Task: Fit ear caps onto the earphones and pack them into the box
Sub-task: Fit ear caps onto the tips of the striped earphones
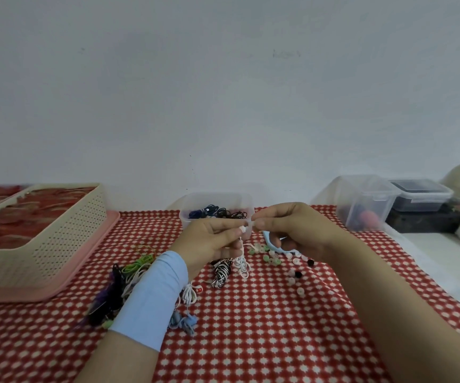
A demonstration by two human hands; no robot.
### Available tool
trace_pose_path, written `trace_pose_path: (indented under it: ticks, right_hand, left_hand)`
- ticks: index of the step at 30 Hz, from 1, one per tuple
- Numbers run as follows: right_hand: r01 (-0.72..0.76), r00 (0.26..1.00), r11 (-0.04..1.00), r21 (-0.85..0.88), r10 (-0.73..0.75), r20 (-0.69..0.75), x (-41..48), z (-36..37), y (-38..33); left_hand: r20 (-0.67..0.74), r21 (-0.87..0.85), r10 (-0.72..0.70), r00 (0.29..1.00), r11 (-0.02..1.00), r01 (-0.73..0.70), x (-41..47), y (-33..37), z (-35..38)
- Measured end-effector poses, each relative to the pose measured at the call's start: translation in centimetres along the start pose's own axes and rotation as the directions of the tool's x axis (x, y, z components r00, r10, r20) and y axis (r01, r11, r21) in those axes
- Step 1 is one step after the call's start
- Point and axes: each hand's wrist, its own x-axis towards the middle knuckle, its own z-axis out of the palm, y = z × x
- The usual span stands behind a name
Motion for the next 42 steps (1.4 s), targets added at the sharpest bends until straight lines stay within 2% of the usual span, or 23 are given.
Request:
trace_pose_path:
  ticks: [12,31,34,37,42]
  right_hand:
    - [-0.054,0.995,0.979,0.199,0.037,0.088,0.5,0.9,0.9]
    - [-0.172,0.978,0.952,0.252,0.134,0.163,0.5,1.2,0.9]
    - [-0.113,0.991,0.977,0.18,0.097,0.092,0.2,0.9,0.4]
    - [-0.049,0.999,0.999,0.015,0.049,0.024,-0.5,0.7,-0.4]
    - [0.033,0.998,0.983,-0.181,-0.041,-0.039,-1.0,0.9,-1.1]
  left_hand:
    - [-0.03,-0.009,0.031,0.999,0.999,-0.032,-0.1,0.2,0.0]
    - [-0.044,0.03,0.074,0.996,0.997,-0.073,-0.1,0.3,0.1]
    - [-0.065,0.084,0.079,0.995,0.994,-0.073,0.0,0.6,0.0]
    - [-0.083,0.137,0.086,0.993,0.988,-0.074,0.0,0.8,0.0]
    - [-0.091,0.252,0.098,0.991,0.965,-0.072,0.0,1.2,0.4]
